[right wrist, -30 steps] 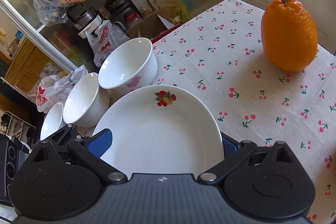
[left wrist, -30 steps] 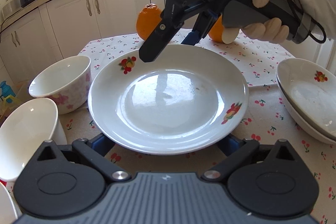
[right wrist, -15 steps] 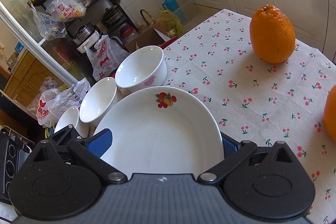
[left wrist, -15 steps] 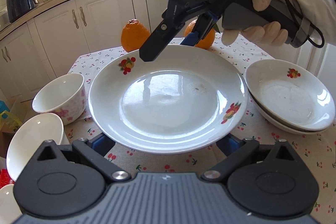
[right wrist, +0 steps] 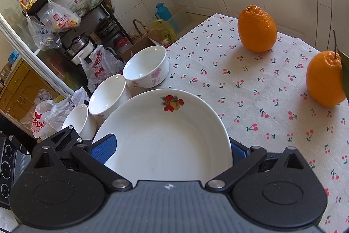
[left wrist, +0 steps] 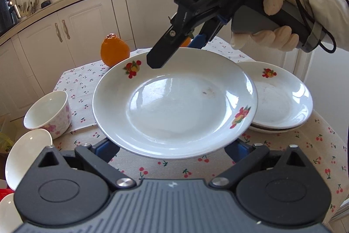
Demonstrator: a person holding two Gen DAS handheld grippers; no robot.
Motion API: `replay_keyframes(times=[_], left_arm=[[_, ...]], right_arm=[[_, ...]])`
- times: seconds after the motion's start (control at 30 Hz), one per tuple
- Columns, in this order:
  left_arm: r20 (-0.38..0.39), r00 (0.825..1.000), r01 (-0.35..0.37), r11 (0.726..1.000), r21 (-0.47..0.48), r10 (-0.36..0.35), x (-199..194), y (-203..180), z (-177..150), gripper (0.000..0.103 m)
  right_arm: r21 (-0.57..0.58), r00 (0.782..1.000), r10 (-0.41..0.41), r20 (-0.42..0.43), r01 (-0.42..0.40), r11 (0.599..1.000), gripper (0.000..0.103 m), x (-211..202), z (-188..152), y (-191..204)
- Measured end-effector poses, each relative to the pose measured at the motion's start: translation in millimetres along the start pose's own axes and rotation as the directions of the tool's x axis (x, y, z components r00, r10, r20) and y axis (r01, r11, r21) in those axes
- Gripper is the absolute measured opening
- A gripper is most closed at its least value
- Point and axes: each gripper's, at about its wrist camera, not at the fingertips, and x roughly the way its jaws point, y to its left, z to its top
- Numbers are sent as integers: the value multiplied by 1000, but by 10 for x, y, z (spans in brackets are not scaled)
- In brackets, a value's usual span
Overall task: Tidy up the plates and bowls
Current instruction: 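Close the right tool on the fruit-print plate rim and lift it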
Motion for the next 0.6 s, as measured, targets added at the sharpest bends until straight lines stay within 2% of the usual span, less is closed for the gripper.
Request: replay_keyframes(times=[0.6], left_arm=[[-9,990,139,984,108,-139,27,-491,80,100]], right_arm=[[103,992,-109,70,101,990,103,-634,-677,-109]])
